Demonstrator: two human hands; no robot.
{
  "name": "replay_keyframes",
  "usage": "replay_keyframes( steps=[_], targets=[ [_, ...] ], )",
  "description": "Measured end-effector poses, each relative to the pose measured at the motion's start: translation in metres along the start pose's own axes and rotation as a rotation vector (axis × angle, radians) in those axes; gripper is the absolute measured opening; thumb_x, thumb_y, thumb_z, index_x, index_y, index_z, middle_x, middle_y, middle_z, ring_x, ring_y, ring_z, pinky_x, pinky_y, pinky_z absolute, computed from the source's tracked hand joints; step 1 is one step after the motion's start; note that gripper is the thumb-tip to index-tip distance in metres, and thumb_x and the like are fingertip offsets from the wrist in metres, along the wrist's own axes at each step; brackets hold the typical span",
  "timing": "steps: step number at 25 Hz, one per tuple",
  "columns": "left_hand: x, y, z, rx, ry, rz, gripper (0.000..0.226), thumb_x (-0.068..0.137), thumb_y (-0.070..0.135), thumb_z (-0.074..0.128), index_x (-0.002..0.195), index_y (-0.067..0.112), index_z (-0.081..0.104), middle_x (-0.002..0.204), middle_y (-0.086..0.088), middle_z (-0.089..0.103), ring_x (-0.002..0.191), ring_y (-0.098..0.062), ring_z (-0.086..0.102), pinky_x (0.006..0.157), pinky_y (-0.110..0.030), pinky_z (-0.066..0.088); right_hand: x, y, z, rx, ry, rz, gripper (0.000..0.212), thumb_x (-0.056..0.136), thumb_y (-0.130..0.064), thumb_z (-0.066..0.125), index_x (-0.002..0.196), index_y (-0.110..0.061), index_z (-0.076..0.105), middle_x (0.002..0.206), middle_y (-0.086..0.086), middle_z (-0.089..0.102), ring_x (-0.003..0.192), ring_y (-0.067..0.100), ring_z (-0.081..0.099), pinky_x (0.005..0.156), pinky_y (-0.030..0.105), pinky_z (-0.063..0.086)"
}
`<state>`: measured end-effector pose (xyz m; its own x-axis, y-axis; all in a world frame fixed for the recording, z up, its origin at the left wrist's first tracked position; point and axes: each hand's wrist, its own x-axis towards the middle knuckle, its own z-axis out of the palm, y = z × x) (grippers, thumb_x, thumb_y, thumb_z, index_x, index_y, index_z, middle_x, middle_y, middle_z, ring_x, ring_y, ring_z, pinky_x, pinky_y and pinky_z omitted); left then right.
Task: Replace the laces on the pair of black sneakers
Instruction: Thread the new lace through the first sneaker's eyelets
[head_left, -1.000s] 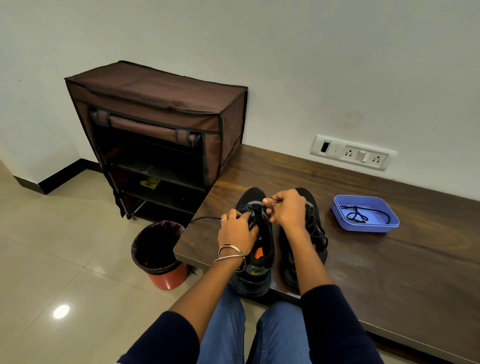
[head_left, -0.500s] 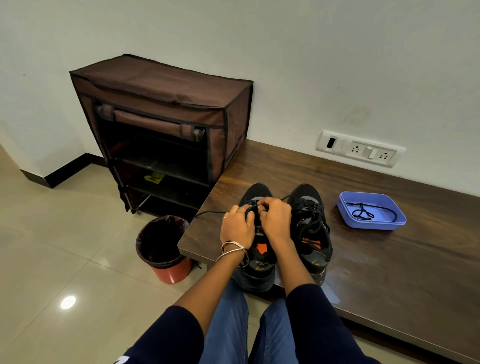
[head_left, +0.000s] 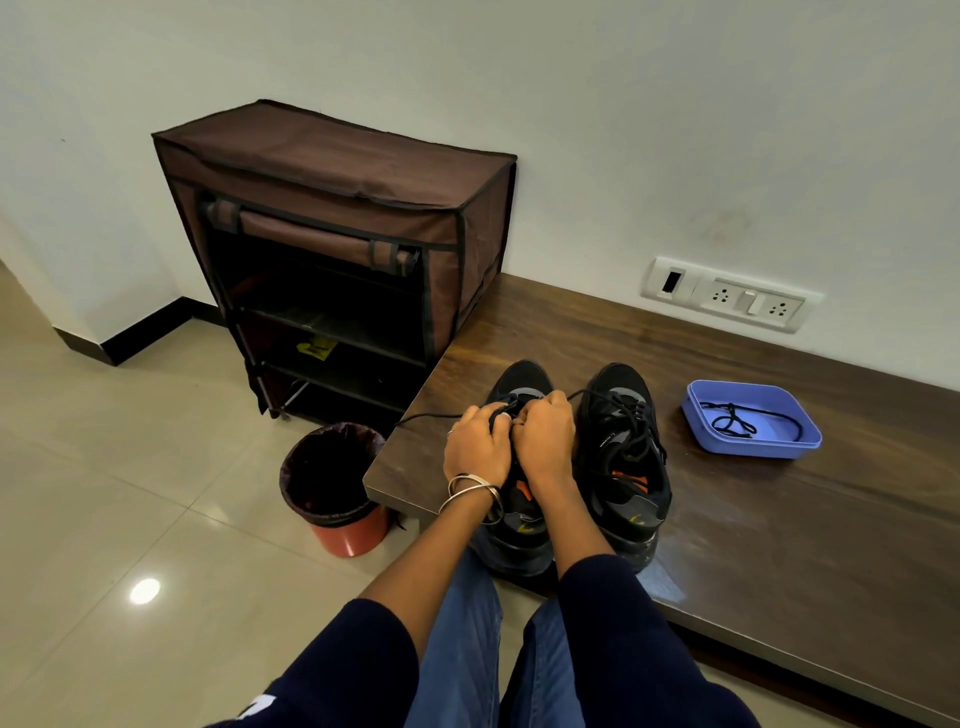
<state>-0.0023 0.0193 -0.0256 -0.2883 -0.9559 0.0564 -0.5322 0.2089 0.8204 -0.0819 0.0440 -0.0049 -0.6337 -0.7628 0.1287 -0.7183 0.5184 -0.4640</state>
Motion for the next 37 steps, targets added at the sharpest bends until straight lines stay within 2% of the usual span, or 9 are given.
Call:
replay_keyframes(
  steps=[5, 11, 16, 19, 24, 29, 31, 33, 37],
  targets=[
    [0.0, -0.001, 0.0, -0.004, 0.0, 0.006, 0.035, 0.096, 0.029, 0.043, 0.123, 0.022, 0.063, 0.118, 0.0, 0.061, 0.107, -0.023, 0.056, 0.091, -0.038, 0.046, 0.0, 0.005, 0.001, 0.054, 0.045, 0.007, 0.021, 0.09, -0.009, 0.052, 0.094, 0.001, 0.07, 0.113, 0.014, 0.053, 0.103, 0.03, 0.054, 0.082, 0.03, 0.043],
    [0.0, -0.003, -0.001, -0.003, 0.003, 0.008, 0.035, 0.096, 0.031, 0.043, 0.124, 0.023, 0.063, 0.118, 0.001, 0.06, 0.107, -0.022, 0.056, 0.09, -0.039, 0.047, -0.001, 0.01, 0.003, 0.166, 0.101, -0.024, 0.018, 0.088, -0.005, 0.053, 0.086, -0.001, 0.071, 0.106, 0.011, 0.055, 0.1, 0.028, 0.054, 0.073, 0.026, 0.041],
    [0.0, -0.003, -0.001, -0.048, 0.017, -0.018, 0.035, 0.096, 0.031, 0.042, 0.123, 0.023, 0.064, 0.12, 0.002, 0.061, 0.108, -0.023, 0.056, 0.091, -0.038, 0.046, -0.001, 0.013, 0.005, 0.265, 0.104, -0.023, 0.014, 0.085, -0.002, 0.058, 0.081, -0.003, 0.071, 0.102, 0.012, 0.057, 0.101, 0.028, 0.055, 0.08, 0.028, 0.044],
    [0.0, -0.003, -0.002, -0.07, 0.011, -0.031, 0.034, 0.097, 0.031, 0.043, 0.123, 0.023, 0.064, 0.122, 0.002, 0.06, 0.11, -0.022, 0.056, 0.092, -0.037, 0.045, -0.001, 0.011, 0.005, 0.209, 0.099, -0.031, 0.015, 0.083, -0.002, 0.057, 0.078, -0.002, 0.071, 0.097, 0.015, 0.059, 0.1, 0.03, 0.055, 0.08, 0.031, 0.045],
    [-0.001, -0.004, -0.005, 0.015, -0.012, 0.039, 0.034, 0.095, 0.035, 0.046, 0.124, 0.026, 0.063, 0.117, 0.003, 0.061, 0.104, -0.02, 0.058, 0.084, -0.035, 0.048, -0.002, 0.009, 0.004, 0.189, 0.085, -0.025, 0.017, 0.083, -0.002, 0.055, 0.072, -0.006, 0.066, 0.098, 0.015, 0.058, 0.103, 0.027, 0.053, 0.073, 0.024, 0.036],
    [0.011, -0.001, -0.021, -0.11, -0.144, -0.038, 0.04, 0.092, 0.057, 0.045, 0.106, 0.028, 0.069, 0.101, 0.007, 0.063, 0.093, -0.015, 0.058, 0.082, -0.032, 0.048, -0.003, 0.01, 0.005, 0.198, 0.062, -0.042, 0.014, 0.09, -0.007, 0.055, 0.095, -0.001, 0.066, 0.111, 0.011, 0.051, 0.109, 0.024, 0.047, 0.079, 0.019, 0.033],
    [0.021, 0.0, -0.021, -0.072, -0.145, -0.076, 0.033, 0.094, 0.049, 0.049, 0.095, 0.022, 0.069, 0.091, 0.003, 0.066, 0.089, -0.019, 0.06, 0.08, -0.034, 0.048, -0.003, 0.009, 0.004, 0.179, 0.036, -0.045, 0.017, 0.088, -0.007, 0.057, 0.101, -0.002, 0.066, 0.114, 0.01, 0.05, 0.114, 0.025, 0.044, 0.088, 0.021, 0.034],
    [0.031, 0.004, -0.018, 0.033, -0.136, -0.071, 0.019, 0.092, 0.036, 0.056, 0.09, 0.02, 0.066, 0.088, 0.0, 0.067, 0.088, -0.022, 0.062, 0.077, -0.033, 0.048, -0.006, 0.009, 0.0, 0.127, -0.019, -0.047, 0.025, 0.085, -0.009, 0.059, 0.11, -0.008, 0.063, 0.121, 0.008, 0.047, 0.119, 0.026, 0.04, 0.1, 0.034, 0.033],
    [0.044, 0.008, -0.013, 0.106, -0.148, -0.033, 0.023, 0.094, 0.023, 0.049, 0.095, 0.006, 0.065, 0.1, -0.012, 0.067, 0.097, -0.031, 0.06, 0.081, -0.038, 0.049, -0.014, 0.016, -0.005, -0.145, -0.006, -0.089, 0.05, 0.08, -0.013, 0.064, 0.128, -0.019, 0.05, 0.132, 0.006, 0.038, 0.123, 0.028, 0.032, 0.103, 0.044, 0.027]
  ],
)
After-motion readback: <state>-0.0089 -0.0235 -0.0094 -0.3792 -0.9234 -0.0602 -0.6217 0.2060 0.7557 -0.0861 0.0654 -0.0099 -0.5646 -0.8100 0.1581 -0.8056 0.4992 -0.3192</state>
